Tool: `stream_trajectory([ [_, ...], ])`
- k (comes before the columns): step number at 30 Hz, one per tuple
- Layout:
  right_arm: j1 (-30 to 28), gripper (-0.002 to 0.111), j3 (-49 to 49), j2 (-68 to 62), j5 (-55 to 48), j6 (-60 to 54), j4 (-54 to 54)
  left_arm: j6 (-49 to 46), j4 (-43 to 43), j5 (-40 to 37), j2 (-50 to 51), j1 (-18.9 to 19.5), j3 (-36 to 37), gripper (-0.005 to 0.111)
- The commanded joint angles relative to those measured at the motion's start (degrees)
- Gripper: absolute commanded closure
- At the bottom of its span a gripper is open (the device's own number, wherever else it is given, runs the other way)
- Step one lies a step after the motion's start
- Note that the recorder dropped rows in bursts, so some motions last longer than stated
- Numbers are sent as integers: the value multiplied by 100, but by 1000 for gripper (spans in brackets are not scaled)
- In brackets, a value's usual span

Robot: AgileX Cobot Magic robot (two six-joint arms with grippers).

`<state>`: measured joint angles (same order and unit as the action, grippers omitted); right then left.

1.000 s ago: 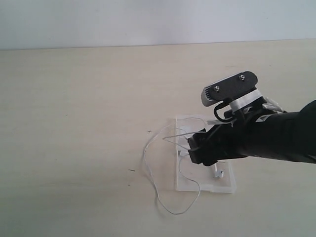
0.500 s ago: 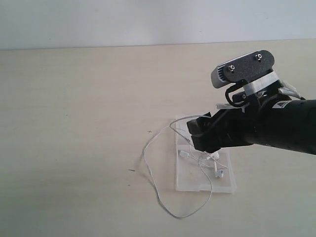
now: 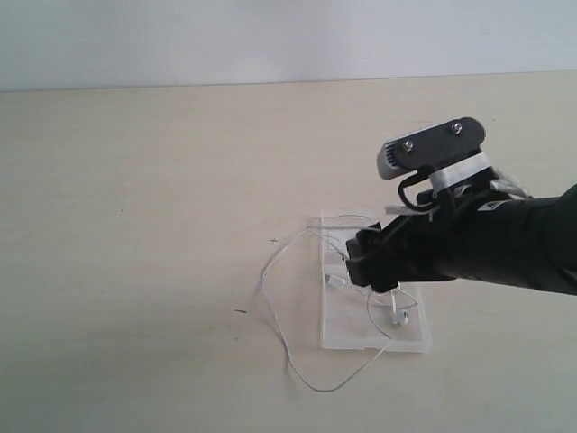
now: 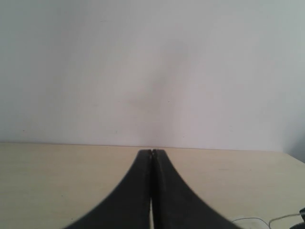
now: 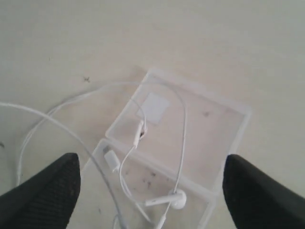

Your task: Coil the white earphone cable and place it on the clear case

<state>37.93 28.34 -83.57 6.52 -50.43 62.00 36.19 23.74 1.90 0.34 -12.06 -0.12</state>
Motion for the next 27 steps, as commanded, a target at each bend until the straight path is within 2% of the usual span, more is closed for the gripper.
stream_trajectory([
  [1, -12, 31, 53, -300, -202, -196, 152, 29, -42, 9, -34, 8, 12, 107],
  [6, -12, 31, 53, -283, -29, -196, 152, 29, -42, 117, -34, 8, 12, 107],
  [11, -12, 31, 53, -175, 138, -196, 66, 29, -42, 695, -3, 8, 12, 106],
  [14, -12, 31, 53, -117, 138, -378, 66, 29, -31, 1173, 305, 8, 12, 100],
  [16, -12, 31, 53, -82, 138, -712, 66, 29, 41, 1479, 765, 8, 12, 82],
  [17, -12, 31, 53, -70, 128, -751, 66, 29, 166, 1700, 1177, 8, 12, 67],
  [19, -12, 31, 53, -70, 116, -906, 66, 84, 647, 2263, 1703, 8, 12, 53],
  [21, -12, 31, 53, -70, 205, -896, 150, 373, 1122, 2726, 2339, 8, 12, 55],
  [23, -12, 35, 66, -70, 168, -909, 594, 556, 1451, 2988, 2721, 8, -46, 66],
  [25, -202, 43, 157, -70, -502, -1252, 965, 627, 1642, 3037, 2845, 8, -144, 77],
  [27, -345, 42, 320, -70, -751, -1242, 991, 651, 1664, 3037, 2845, 8, -207, 79],
])
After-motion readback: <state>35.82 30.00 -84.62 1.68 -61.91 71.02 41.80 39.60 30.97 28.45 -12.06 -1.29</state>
